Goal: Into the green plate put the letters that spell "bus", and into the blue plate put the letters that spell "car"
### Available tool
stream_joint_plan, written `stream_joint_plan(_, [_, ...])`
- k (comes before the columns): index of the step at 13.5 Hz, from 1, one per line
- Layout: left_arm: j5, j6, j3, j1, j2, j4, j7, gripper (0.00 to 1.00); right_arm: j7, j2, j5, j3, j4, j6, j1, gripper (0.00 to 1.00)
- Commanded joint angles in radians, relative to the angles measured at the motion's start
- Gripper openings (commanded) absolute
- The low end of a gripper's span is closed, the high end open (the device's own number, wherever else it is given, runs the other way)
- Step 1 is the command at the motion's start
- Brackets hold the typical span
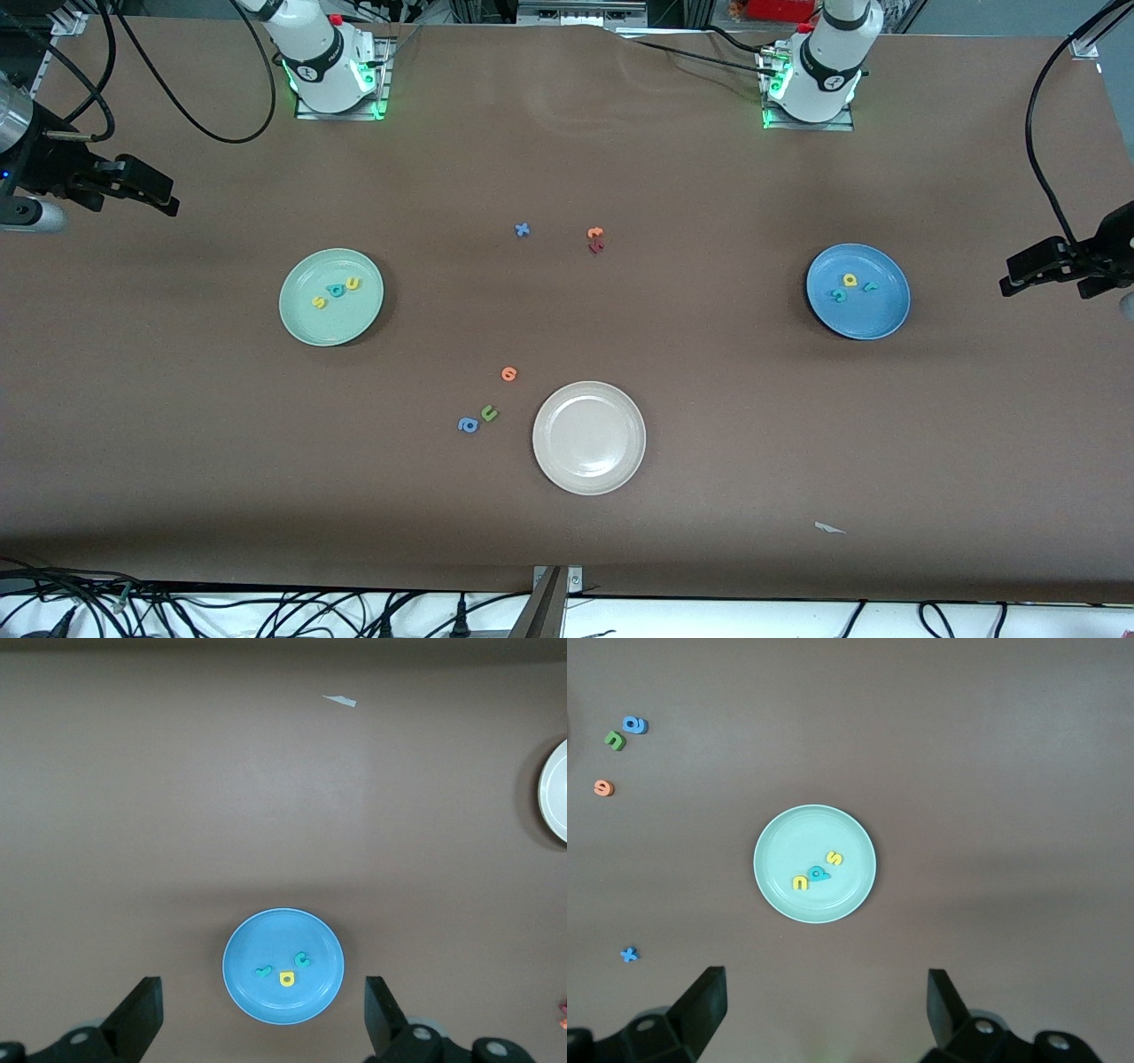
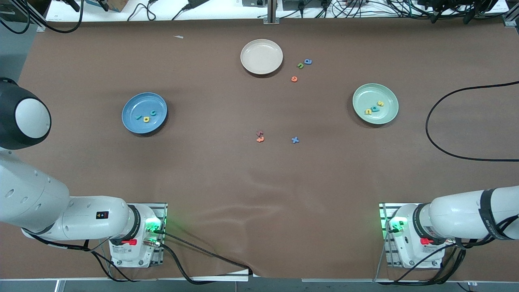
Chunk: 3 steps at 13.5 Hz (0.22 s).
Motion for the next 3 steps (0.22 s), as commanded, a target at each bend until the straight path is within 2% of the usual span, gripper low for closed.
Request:
stream_joint_plan(1, [0.027, -0.037, -0.002, -0.011, 0.022, 0.039, 0.013, 1.00, -0.013, 0.001, 0.006, 0.005, 0.014, -0.007, -0.006, 1.00])
stream_joint_plan(3, [0.022, -0.037, -0.001, 0.001, 0.020, 0.039, 0.026, 1.00, -0.013, 0.001, 0.006, 0.005, 0.014, -0.007, -0.006, 1.00])
